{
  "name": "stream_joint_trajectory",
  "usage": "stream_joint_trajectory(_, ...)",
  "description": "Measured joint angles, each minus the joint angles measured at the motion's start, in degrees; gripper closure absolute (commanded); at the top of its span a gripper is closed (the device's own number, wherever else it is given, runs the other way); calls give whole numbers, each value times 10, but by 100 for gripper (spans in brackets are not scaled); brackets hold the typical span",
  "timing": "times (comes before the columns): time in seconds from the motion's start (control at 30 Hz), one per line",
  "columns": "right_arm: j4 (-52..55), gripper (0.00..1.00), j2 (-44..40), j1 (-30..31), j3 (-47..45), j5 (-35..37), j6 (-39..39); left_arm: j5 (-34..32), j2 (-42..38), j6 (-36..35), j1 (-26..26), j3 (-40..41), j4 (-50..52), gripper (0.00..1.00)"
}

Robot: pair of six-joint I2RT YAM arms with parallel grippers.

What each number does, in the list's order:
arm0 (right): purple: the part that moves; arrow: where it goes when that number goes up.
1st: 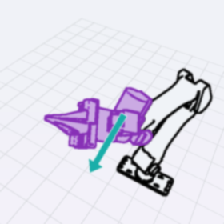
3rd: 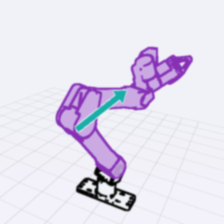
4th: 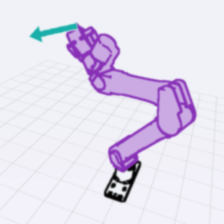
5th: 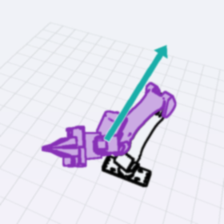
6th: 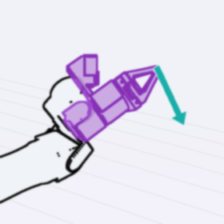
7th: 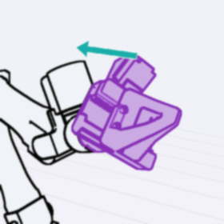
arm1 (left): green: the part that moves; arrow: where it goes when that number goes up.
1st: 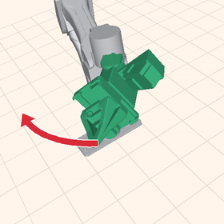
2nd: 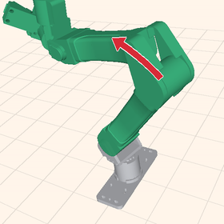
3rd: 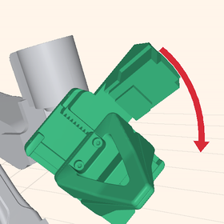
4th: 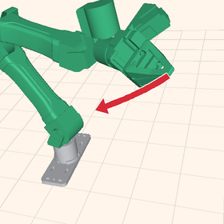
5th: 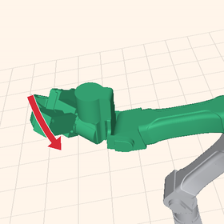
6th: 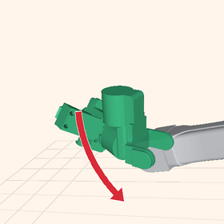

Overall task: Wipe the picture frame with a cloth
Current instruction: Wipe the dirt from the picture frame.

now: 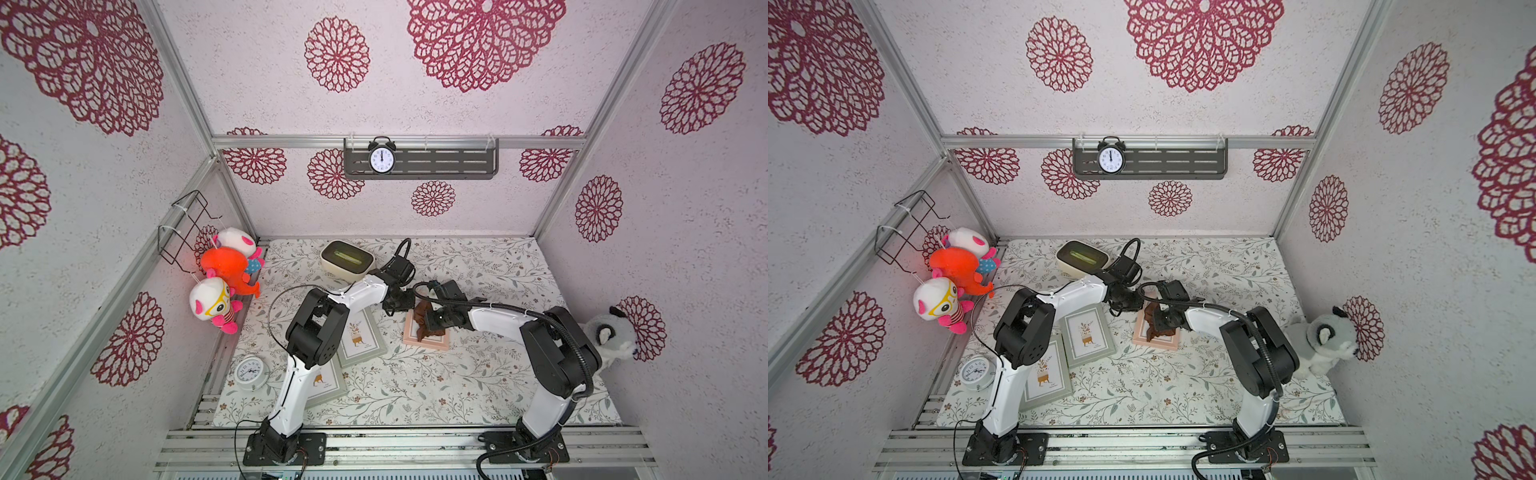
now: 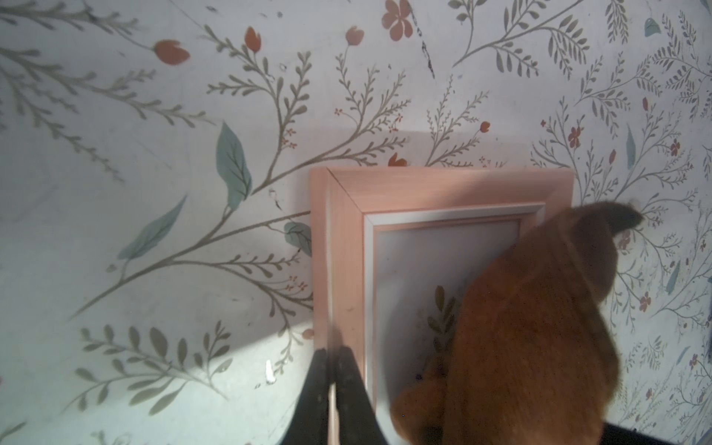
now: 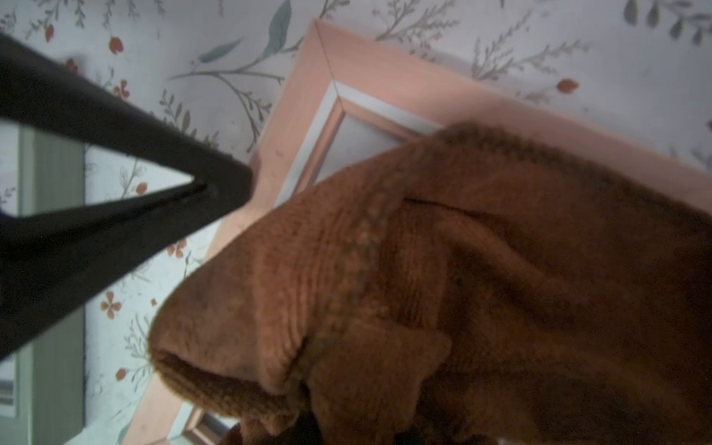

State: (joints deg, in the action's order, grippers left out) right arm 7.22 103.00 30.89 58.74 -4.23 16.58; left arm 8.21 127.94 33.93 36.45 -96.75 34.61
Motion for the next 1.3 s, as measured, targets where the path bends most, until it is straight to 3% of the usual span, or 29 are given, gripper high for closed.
stream_joint_trajectory(0.73, -18, 100, -47, 13, -61, -19, -3, 0, 0, -1, 0, 0, 0, 92)
stream_joint_trajectory(1.03, -10, 100, 14, 19, 12, 30, 7, 0, 0, -1, 0, 0, 0, 92)
stream_joint_trajectory(1.3, -18, 100, 8, 22, 2, 63, 24, 0, 0, -3, 0, 0, 1, 91)
